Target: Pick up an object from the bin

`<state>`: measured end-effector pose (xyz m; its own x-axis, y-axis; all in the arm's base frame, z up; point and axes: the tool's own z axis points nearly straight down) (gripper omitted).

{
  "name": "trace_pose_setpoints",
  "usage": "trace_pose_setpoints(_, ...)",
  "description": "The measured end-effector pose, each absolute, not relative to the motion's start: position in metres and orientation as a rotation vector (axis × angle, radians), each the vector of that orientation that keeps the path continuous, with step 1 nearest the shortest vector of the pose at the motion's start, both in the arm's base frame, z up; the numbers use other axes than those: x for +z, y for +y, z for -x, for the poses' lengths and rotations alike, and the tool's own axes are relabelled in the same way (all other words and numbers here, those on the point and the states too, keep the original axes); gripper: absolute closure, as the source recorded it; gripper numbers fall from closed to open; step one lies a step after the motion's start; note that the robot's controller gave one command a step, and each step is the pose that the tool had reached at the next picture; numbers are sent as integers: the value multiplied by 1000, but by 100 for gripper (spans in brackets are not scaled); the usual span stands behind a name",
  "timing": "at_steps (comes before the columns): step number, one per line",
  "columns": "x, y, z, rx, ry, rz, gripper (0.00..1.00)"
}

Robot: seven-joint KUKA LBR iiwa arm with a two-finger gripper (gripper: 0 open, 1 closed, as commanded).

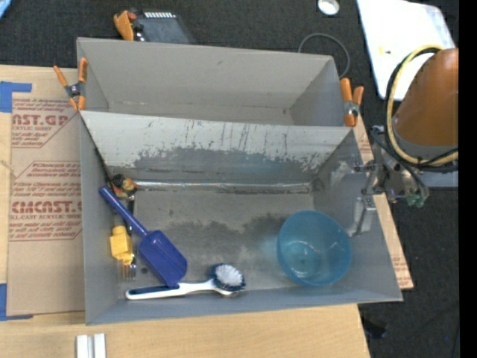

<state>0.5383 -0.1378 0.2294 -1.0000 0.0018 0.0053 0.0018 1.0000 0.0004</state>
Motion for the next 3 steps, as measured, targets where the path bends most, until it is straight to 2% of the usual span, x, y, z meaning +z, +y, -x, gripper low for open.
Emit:
trace_pose_setpoints(1,234,-137,-540,2,-3144,-1,0)
trace_pose_setpoints(2,174,-131,-512,4,-3147,35,0)
trace_pose_setpoints(3,170,-102,-513,5,-3152,46,0)
